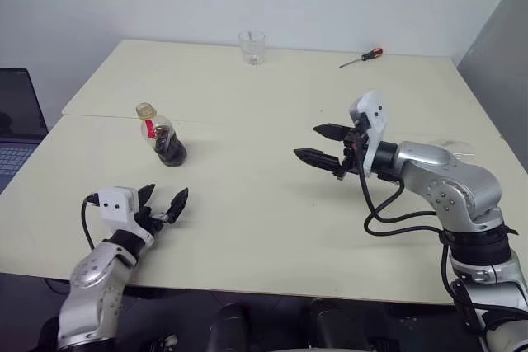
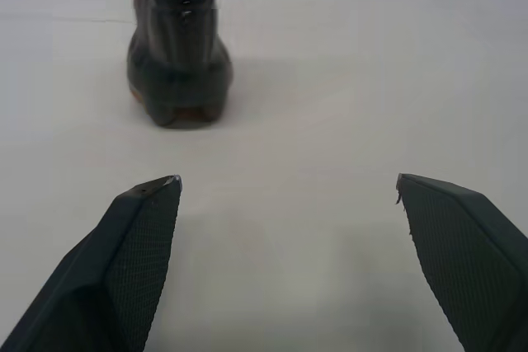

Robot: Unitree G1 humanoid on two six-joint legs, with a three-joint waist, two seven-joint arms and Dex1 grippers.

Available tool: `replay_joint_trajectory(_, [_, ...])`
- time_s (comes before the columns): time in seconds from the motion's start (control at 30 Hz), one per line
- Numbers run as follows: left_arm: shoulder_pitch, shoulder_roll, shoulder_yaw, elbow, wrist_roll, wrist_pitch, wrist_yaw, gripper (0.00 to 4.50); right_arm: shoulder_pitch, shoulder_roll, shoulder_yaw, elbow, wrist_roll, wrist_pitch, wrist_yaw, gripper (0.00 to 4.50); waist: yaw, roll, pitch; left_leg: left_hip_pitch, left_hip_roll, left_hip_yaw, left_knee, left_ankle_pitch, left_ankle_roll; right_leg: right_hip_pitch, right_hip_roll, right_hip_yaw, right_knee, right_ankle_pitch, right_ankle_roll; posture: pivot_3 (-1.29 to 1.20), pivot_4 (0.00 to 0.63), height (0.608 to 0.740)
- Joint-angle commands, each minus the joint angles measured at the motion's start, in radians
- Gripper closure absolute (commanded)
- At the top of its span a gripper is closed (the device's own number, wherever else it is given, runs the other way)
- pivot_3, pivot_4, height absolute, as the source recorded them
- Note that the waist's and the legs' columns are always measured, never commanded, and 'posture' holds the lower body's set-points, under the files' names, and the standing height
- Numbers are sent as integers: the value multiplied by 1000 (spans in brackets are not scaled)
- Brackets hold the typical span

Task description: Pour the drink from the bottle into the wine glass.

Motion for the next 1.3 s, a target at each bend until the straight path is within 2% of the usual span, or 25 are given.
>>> replay_joint_trajectory(0.03, [15,87,14,-129,-55,66,-98,65,4,-31,-80,-3,7,-15,12,0,0,0,0,0,0,0,0,0,0,0,0,0,0,0,0,0,150,740])
replay_joint_trajectory(0.2, [-9,147,-27,-239,-99,166,-146,65,65,-62,-146,-5,-16,-22,-25,0,3,1,0,0,0,0,-1,0,0,0,-1,0,-1,-1,-1,0,150,740])
replay_joint_trajectory(0.43, [-180,69,-138,-165,-55,185,-122,65,150,-16,-236,-86,28,21,-134,0,1,0,0,0,-1,1,0,0,0,-1,1,1,0,-1,0,0,150,740])
replay_joint_trajectory(0.5, [-209,56,-156,-149,-49,185,-127,65,163,-8,-246,-113,34,37,-157,0,2,-2,-1,4,5,14,-1,0,0,-10,4,11,1,0,-1,0,150,740])
replay_joint_trajectory(0.53, [-229,48,-161,-135,-46,183,-126,65,167,-7,-249,-124,36,46,-167,0,5,-2,-1,7,19,37,-2,-2,-3,-20,8,28,2,4,-4,0,150,740])
replay_joint_trajectory(0.57, [-247,41,-166,-120,-40,179,-122,65,174,-10,-250,-136,33,50,-173,0,0,0,-1,5,22,47,-3,-2,-4,-20,11,34,3,10,-7,0,150,740])
replay_joint_trajectory(0.6, [-262,37,-170,-103,-35,174,-124,65,179,-12,-252,-146,34,54,-178,0,-4,-2,-1,1,12,38,-3,-2,-3,-21,12,33,1,11,-5,0,150,740])
replay_joint_trajectory(0.7, [-296,29,-186,-60,-17,160,-142,65,190,-15,-260,-167,39,63,-193,0,-15,-1,-1,0,13,32,-1,-2,-3,-19,15,31,0,10,-1,0,150,740])
replay_joint_trajectory(1.3, [-476,-52,-284,77,31,133,-236,65,233,-33,-301,-238,36,80,-278,0,-15,-2,-1,1,13,27,0,-2,-3,-14,17,28,0,9,0,0,150,740])
